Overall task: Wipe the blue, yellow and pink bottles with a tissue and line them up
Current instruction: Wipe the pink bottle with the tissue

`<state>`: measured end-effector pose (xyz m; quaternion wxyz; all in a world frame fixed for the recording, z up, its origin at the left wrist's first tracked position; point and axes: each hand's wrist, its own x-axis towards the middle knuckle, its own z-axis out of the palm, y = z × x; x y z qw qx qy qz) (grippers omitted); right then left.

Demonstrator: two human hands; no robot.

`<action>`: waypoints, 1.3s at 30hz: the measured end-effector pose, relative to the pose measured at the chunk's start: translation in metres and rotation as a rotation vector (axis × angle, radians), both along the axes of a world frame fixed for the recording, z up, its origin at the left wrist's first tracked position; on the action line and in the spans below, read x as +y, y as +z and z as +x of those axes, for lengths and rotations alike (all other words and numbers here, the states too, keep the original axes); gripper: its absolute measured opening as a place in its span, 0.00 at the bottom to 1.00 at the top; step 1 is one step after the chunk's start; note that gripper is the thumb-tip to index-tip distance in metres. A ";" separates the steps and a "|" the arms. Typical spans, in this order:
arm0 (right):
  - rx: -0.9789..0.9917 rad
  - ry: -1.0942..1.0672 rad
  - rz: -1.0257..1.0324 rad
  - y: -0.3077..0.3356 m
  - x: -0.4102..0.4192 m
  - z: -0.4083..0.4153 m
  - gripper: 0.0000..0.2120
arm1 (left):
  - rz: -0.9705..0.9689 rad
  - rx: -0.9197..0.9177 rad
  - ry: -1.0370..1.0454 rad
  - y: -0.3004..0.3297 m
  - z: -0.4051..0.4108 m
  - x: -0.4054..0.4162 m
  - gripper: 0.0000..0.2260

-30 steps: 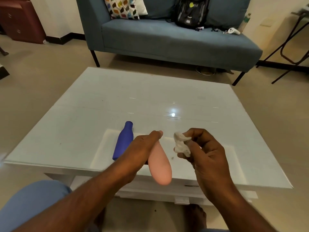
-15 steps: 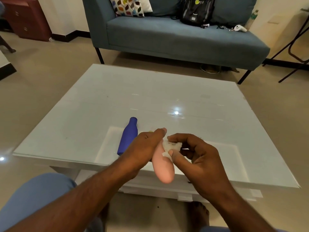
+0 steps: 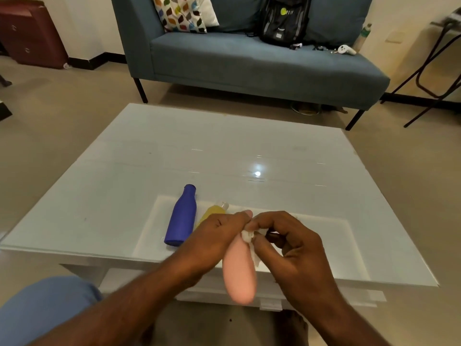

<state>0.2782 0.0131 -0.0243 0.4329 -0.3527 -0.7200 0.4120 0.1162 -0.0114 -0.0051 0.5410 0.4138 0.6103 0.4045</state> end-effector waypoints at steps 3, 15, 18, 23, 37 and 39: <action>0.006 -0.031 0.019 -0.001 -0.002 0.000 0.12 | -0.038 -0.078 0.109 -0.006 0.002 0.000 0.11; 0.011 0.002 0.108 -0.003 -0.005 -0.008 0.11 | -0.091 -0.059 0.187 -0.021 -0.002 -0.006 0.16; -0.039 0.088 0.187 -0.002 -0.010 -0.010 0.14 | -0.068 -0.159 0.404 -0.011 -0.016 0.008 0.20; -0.010 0.050 0.179 0.000 -0.007 -0.010 0.08 | 0.023 -0.111 0.264 -0.007 -0.014 0.007 0.08; 0.039 -0.023 0.107 -0.001 -0.002 -0.005 0.07 | -0.022 -0.153 0.139 -0.022 0.004 -0.003 0.16; 0.021 -0.018 0.104 -0.002 -0.003 -0.005 0.06 | -0.039 -0.175 0.227 -0.027 0.000 0.002 0.15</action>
